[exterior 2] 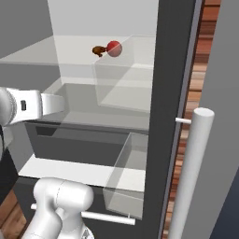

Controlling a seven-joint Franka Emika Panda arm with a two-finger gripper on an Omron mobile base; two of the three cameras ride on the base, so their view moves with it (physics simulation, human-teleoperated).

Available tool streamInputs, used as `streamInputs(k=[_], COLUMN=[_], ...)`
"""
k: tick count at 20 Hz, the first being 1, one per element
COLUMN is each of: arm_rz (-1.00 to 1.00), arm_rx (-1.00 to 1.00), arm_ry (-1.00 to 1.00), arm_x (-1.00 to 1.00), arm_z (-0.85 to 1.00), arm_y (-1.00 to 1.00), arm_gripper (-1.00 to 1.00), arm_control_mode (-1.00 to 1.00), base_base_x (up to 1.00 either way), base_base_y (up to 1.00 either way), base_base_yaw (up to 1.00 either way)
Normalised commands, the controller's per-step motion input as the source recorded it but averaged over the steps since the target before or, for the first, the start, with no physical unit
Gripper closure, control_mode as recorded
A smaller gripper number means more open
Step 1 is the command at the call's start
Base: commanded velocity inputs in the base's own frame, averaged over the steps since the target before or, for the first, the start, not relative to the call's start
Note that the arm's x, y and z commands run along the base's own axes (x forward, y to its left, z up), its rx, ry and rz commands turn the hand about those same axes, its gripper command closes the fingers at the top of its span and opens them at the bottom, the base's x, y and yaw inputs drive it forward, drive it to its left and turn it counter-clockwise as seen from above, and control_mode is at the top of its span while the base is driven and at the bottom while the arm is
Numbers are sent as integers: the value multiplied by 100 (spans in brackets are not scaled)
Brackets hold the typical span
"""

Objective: Place one onion and one chicken drumstick in each tupperware on the nearby counter, to pack two identical lunches.

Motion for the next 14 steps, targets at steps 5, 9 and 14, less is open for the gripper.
streamInputs(k=[5, 9, 14], arm_rz=[-1, 0, 0], arm_rx=[11, 17, 14], arm_ry=[-8, -3, 0], arm_x=[15, 21, 39], arm_z=[33, 23, 32], arm_y=[0, 0, 0], arm_gripper=[-100, -100, -100], arm_control_mode=[-100, -100, -100], base_base_x=[0, 0, 0], base_base_y=[0, 0, 0], base_base_yaw=[0, 0, 0])
